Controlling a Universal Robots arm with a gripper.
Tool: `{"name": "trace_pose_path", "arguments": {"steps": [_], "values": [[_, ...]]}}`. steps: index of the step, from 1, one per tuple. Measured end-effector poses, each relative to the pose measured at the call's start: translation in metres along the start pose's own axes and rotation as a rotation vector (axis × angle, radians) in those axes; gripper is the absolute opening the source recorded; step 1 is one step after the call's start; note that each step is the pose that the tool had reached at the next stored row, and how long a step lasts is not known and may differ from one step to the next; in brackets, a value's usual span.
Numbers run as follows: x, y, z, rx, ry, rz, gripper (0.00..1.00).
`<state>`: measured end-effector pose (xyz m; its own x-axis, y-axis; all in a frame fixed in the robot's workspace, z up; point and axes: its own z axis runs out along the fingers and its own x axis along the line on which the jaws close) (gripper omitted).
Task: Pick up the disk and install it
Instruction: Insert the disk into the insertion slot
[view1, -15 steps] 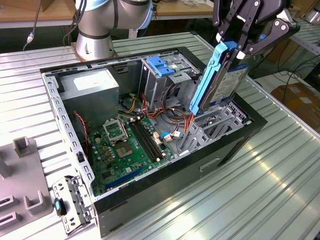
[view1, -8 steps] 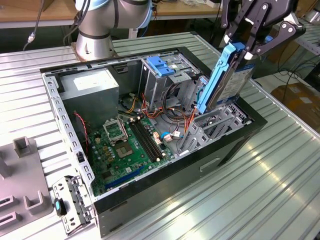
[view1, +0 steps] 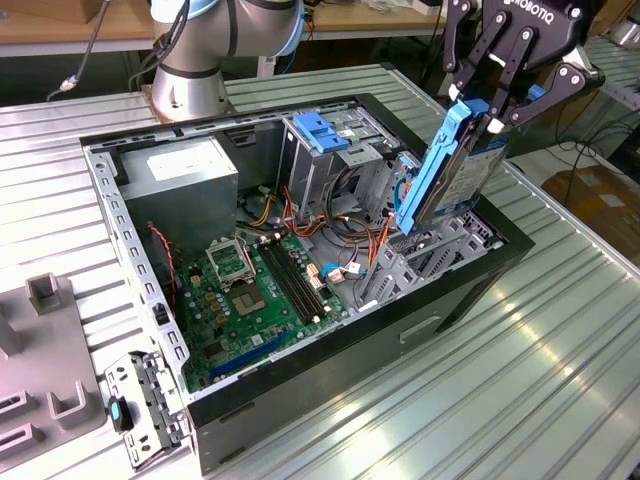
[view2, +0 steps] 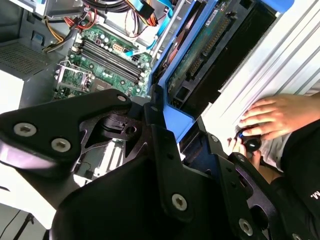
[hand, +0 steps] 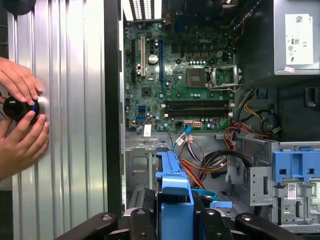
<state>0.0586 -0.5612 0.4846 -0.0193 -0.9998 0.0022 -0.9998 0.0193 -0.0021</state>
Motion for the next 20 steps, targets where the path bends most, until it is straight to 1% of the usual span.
{"name": "trace_pose_path", "arguments": {"steps": [2, 6, 11, 20], "values": [[0.0012, -0.0001, 0.0059, 0.0, 0.0001, 0.0, 0.37], [0.0021, -0.0003, 0.0117, -0.0001, 0.0002, 0.0, 0.37], [0.0021, -0.0003, 0.0131, -0.0002, 0.0001, 0.0, 0.37], [0.0021, -0.0003, 0.0136, -0.0002, 0.0, 0.0, 0.37]]}}
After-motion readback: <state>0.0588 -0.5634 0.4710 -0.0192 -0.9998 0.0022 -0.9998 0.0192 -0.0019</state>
